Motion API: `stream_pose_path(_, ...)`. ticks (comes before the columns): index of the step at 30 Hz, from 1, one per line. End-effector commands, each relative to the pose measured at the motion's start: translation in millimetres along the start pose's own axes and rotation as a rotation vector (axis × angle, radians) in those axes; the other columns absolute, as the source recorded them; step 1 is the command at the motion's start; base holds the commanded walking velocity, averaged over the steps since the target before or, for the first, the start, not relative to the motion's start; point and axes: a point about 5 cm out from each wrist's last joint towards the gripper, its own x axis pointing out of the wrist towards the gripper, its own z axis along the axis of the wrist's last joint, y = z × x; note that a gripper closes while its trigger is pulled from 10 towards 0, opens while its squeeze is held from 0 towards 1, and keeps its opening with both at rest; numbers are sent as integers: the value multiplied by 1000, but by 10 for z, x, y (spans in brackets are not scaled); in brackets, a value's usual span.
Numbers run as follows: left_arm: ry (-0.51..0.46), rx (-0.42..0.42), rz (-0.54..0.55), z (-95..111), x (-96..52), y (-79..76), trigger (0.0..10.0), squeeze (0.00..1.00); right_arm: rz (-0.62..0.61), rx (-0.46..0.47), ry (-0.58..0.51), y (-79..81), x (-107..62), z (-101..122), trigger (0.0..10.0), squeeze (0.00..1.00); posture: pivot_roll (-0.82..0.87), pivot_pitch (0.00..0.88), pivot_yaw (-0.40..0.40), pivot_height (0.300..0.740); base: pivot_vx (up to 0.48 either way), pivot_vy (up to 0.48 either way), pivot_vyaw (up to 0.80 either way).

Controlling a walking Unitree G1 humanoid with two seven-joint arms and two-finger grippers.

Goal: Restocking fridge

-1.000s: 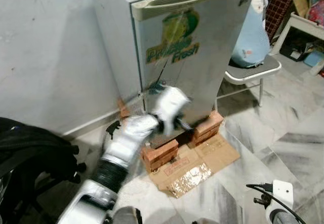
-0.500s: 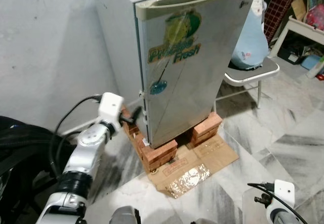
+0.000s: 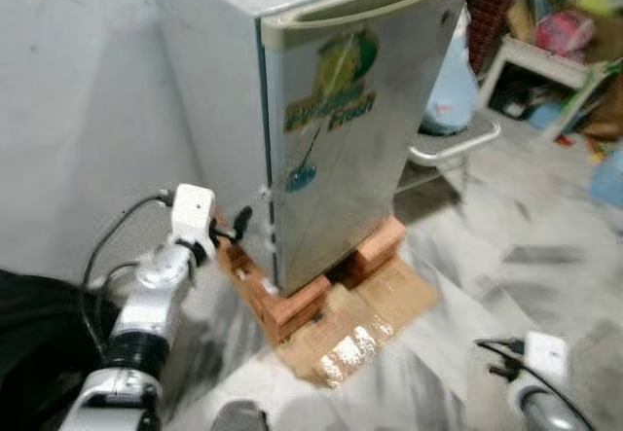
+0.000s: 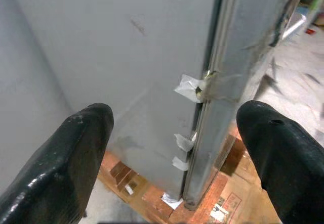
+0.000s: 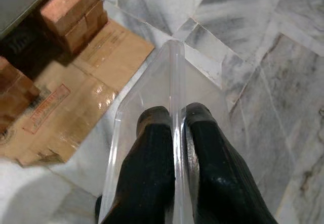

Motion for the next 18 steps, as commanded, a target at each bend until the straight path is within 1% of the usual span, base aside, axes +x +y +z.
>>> stream_pose_path(1, -22, 14, -35, 69, 52, -89, 10000, 106, -20, -9, -21, -71, -18, 24, 10000, 0, 55, 0, -34, 740, 0, 0, 0)
stream_pose_path(2, -26, 20, -41, 72, 54, -103, 10000, 259, -19, -10, -26, -65, -20, 29, 10000, 0, 55, 0, -34, 740, 0, 0, 0)
stream_pose_path(3, -32, 29, -45, 79, 55, -114, 10000, 200, -18, -12, -29, -60, -21, 34, 10000, 0, 56, 0, -34, 740, 0, 0, 0)
stream_pose_path(4, -37, 34, -52, 84, 57, -127, 10000, 0, -17, -13, -33, -53, -21, 40, 10000, 0, 56, 0, -34, 740, 0, 0, 0)
stream_pose_path(9, -54, 34, -68, 101, 65, -166, 10000, 0, -12, -17, -54, -16, -22, 89, 10000, 0, 59, 0, -34, 740, 0, 0, 0)
stream_pose_path(11, -60, 34, -74, 111, 64, -174, 10000, 0, -11, -18, -55, -13, -23, 89, 10000, 0, 59, 0, -34, 740, 0, 0, 0)
stream_pose_path(13, -86, 14, -95, 139, 58, -192, 10000, 0, -12, -18, -49, -18, -27, 79, 10000, 0, 60, 0, -34, 740, 0, 0, 0)
stream_pose_path(17, -98, 8, -113, 152, 54, -206, 10000, 0, -15, -19, -44, -22, -29, 70, 10000, 0, 62, 0, -33, 740, 0, 0, 0)
stream_pose_path(18, -100, 8, -115, 155, 53, -208, 10000, 0, -16, -19, -43, -23, -30, 70, 10000, 0, 62, 0, -33, 740, 289, 0, 0)
